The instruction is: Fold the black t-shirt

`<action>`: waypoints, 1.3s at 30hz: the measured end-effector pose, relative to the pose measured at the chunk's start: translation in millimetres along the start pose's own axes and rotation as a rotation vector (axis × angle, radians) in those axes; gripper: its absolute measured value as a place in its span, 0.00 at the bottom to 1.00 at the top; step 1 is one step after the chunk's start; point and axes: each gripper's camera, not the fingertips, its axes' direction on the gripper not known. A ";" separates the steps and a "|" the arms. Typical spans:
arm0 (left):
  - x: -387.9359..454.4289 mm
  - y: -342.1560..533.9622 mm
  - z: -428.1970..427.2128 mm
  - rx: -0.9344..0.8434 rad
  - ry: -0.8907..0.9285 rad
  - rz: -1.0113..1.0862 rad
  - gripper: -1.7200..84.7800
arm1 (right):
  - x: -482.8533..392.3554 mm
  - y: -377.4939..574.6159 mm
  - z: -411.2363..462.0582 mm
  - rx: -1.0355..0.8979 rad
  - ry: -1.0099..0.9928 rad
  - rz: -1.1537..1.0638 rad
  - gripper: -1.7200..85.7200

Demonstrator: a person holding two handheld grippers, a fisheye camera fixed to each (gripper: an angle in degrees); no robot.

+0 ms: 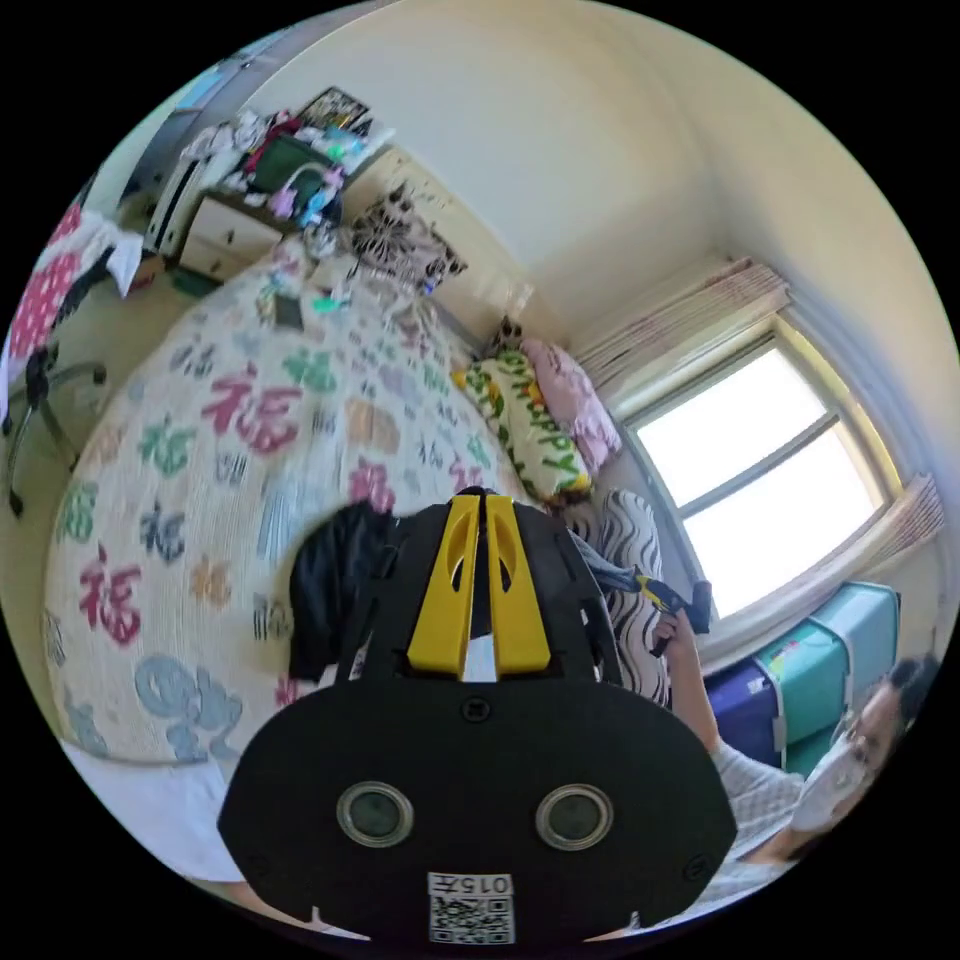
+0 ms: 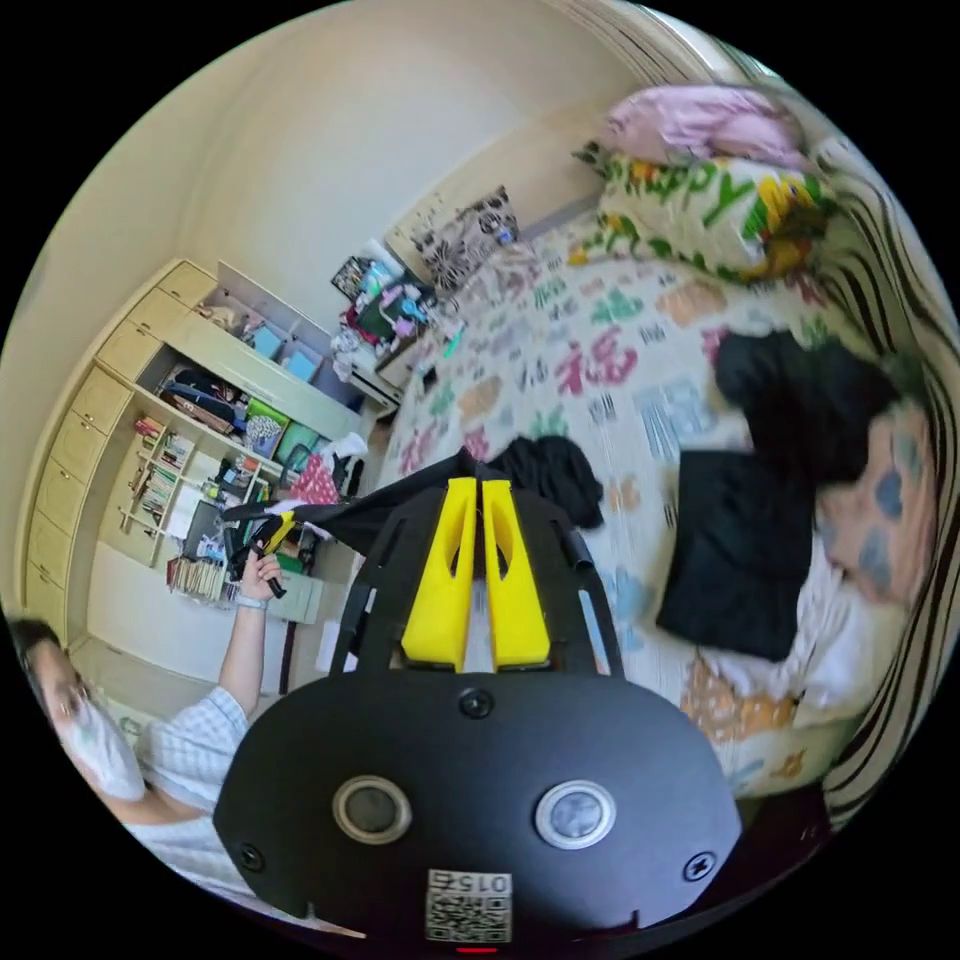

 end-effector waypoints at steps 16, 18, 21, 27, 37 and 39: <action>121.4 64.8 -96.7 -0.159 -0.062 0.391 0.01 | -159.6 56.7 -87.4 0.003 -0.037 -0.370 0.01; 96.2 99.1 -83.9 -0.231 -0.063 0.328 0.01 | -144.7 89.0 -68.6 -0.047 -0.041 -0.316 0.01; 54.0 155.1 -48.0 -0.381 -0.087 0.204 0.01 | -116.0 145.7 -15.2 -0.160 0.042 -0.213 0.01; -5.0 257.6 40.7 -0.785 -0.313 0.094 0.01 | -61.8 244.3 123.6 -0.533 0.288 -0.062 0.01; -3.7 295.6 120.7 -1.008 -0.557 0.182 0.04 | -71.3 270.7 257.5 -0.776 0.454 -0.103 0.04; -8.5 297.3 129.3 -1.062 -0.603 0.172 0.07 | -71.5 266.6 272.8 -0.804 0.495 -0.088 0.05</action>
